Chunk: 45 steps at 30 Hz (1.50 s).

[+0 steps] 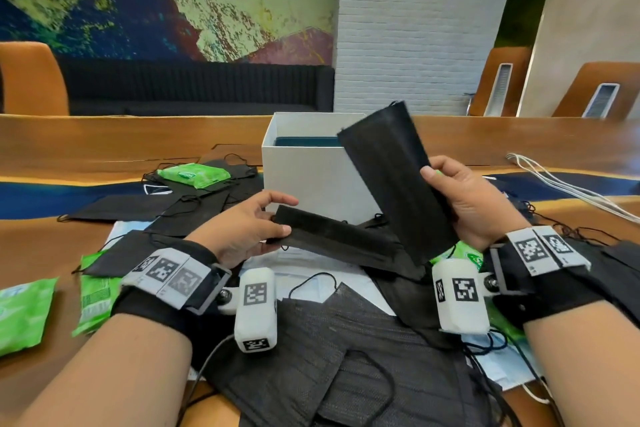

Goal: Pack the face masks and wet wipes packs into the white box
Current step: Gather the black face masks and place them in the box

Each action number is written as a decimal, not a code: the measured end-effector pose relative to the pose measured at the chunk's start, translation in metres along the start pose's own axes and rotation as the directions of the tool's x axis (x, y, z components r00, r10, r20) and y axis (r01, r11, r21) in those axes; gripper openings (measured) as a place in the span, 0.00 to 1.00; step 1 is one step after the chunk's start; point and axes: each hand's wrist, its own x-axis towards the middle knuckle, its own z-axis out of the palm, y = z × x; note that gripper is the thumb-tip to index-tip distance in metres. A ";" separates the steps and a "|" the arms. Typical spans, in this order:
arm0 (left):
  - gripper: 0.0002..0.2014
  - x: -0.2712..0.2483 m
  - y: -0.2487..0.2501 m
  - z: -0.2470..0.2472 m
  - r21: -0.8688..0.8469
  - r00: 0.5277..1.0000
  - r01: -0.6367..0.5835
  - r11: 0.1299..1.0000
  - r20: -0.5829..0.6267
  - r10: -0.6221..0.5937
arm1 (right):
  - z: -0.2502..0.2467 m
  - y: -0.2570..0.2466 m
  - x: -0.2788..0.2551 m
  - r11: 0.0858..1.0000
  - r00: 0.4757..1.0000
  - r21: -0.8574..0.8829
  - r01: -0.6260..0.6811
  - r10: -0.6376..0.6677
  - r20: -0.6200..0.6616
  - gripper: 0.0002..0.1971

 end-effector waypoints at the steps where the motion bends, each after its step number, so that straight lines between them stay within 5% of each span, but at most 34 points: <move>1: 0.20 0.001 -0.001 0.000 0.011 1.000 0.014 1.000 0.017 -0.014 | 0.001 0.003 0.001 0.998 0.999 -0.044 -0.039 0.039 0.012 0.06; 3: 0.19 0.000 -0.002 -0.001 0.022 0.999 0.030 0.999 0.016 -0.030 | 0.001 0.009 0.003 0.984 0.994 -0.143 -0.103 0.108 0.025 0.01; 8: 0.19 0.003 -0.003 -0.006 -0.023 0.993 0.094 0.995 -0.072 -0.096 | -0.001 0.011 0.003 0.961 0.969 -0.182 -0.209 0.229 0.094 0.12; 16: 0.19 0.006 -0.007 -0.011 0.026 0.954 0.109 0.994 -0.283 -0.097 | -0.003 0.014 0.002 0.900 0.978 -0.418 -0.125 0.183 0.101 0.13; 22: 0.32 0.009 -0.008 -0.019 0.174 0.904 0.143 0.974 -0.423 -0.057 | -0.006 0.015 0.004 0.901 0.992 -0.428 -0.075 0.112 0.064 0.10; 29: 0.19 0.005 -0.006 -0.018 -0.058 0.957 0.113 0.992 -0.264 -0.124 | -0.014 0.021 0.007 0.799 0.956 -0.594 -0.096 0.241 0.170 0.20; 35: 0.22 -0.001 -0.002 -0.017 -0.138 0.989 0.128 0.982 -0.051 -0.136 | -0.013 0.017 0.005 0.648 0.925 -0.753 -0.113 0.346 0.158 0.05; 40: 0.31 -0.002 0.002 -0.016 -0.174 0.998 -0.055 0.983 -0.052 0.046 | -0.013 0.020 0.005 0.841 0.969 -0.534 -0.084 0.193 0.151 0.07; 45: 0.34 -0.005 0.005 -0.011 -0.224 0.988 -0.156 0.962 -0.023 0.155 | -0.009 0.014 0.004 0.939 0.963 -0.313 -0.144 0.207 0.176 0.04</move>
